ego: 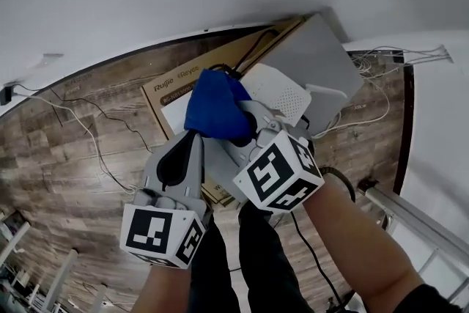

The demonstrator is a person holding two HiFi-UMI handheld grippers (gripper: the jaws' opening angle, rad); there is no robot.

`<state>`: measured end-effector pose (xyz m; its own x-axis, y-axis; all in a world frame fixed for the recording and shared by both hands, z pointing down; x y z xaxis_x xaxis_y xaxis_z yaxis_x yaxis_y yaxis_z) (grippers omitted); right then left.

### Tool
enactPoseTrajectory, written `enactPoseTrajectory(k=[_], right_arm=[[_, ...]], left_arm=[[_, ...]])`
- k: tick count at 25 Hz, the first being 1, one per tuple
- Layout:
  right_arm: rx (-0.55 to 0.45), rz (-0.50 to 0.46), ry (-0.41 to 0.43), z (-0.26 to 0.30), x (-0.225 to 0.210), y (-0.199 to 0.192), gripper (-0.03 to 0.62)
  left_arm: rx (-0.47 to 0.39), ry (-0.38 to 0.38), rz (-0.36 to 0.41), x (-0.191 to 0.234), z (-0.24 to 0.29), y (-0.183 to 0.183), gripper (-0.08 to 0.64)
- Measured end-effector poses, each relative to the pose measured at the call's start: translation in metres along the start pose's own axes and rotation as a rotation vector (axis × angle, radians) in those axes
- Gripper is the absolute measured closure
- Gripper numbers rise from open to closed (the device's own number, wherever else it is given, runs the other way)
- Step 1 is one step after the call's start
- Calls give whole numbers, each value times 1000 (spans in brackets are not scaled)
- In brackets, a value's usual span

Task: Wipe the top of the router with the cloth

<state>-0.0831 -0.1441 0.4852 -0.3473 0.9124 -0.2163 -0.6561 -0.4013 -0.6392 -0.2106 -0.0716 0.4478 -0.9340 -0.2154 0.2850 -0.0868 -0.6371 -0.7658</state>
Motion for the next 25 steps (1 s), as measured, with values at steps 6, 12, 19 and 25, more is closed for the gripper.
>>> enactPoseTrajectory(k=[6,12,19,25], right_arm=[[-43,109,-125,-13,-31,-2,489],[-114,188,-243,-50,-45,-27,489],[-167,318,-336,-93,-54,-69,489],[-192,357,-351,-111,-40,-98,489]], left_arm=[[-7,-34,17,-8,14,17,558],[-12,-99,75,-37,22,30,558],[12,-142,126,-68,28,35,558],[28,-162,153,-84,24,25,558]])
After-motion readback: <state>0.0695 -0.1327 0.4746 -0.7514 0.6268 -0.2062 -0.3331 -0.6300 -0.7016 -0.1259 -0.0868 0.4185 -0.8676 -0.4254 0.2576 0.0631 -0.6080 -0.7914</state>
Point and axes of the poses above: the fingertips, and each gripper's own axes: z forward along the fingers, x to its left, y out of its top, the point moved 10 cm from there along -z, backward along the fingers, and after that the axes turned 9 degrees about z, right-handed, at the moved point
